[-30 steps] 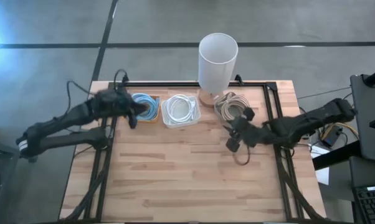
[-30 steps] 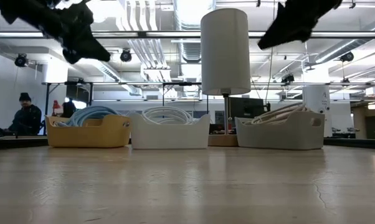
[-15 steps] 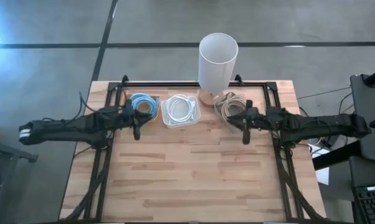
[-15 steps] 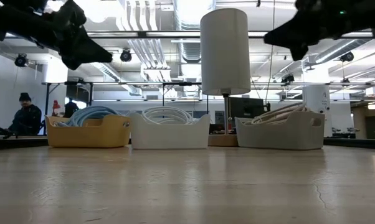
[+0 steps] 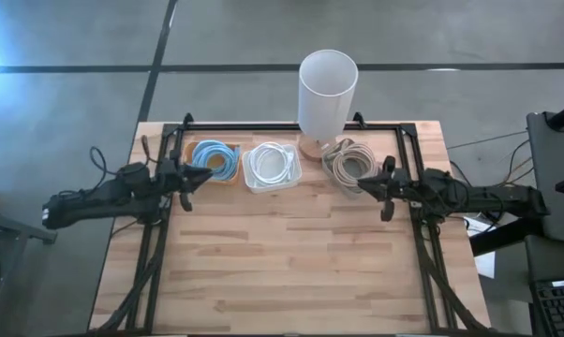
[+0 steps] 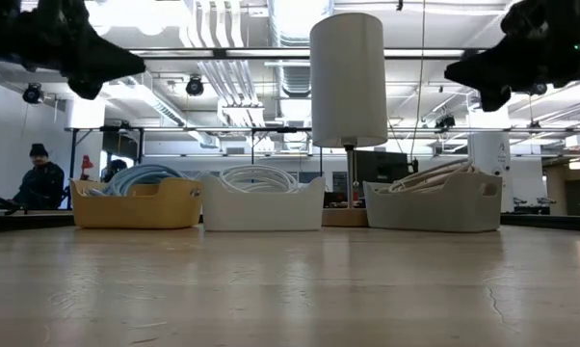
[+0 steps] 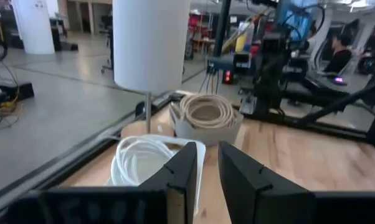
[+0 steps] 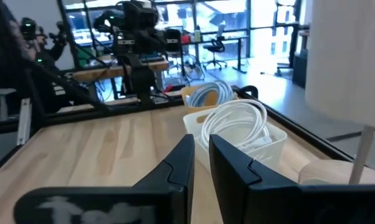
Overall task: Pick & Place USB Port
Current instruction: Return to Home Position
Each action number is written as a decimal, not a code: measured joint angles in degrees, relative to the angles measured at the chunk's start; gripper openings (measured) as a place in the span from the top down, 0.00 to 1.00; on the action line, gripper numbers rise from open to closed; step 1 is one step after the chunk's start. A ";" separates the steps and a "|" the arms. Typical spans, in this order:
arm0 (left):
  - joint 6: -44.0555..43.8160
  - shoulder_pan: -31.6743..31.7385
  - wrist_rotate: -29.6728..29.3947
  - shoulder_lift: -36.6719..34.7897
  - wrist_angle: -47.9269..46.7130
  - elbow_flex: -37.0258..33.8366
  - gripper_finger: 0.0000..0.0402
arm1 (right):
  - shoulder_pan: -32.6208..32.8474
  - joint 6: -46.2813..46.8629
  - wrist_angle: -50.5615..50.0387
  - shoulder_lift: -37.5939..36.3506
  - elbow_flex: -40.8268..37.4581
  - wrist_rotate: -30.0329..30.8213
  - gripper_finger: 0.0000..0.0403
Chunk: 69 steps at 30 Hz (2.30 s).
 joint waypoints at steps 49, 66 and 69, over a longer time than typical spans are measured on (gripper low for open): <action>-0.45 0.13 1.38 -9.76 12.18 -16.42 0.81 | 0.00 -4.39 -5.67 -9.46 -8.70 -1.79 0.88; -0.48 0.13 1.36 -9.76 12.20 -16.46 0.81 | 0.00 -4.39 -5.67 -9.46 -8.70 -1.77 0.88; -0.48 0.14 1.36 -9.76 12.20 -16.46 0.81 | 0.00 -4.39 -5.67 -9.46 -8.70 -1.77 0.88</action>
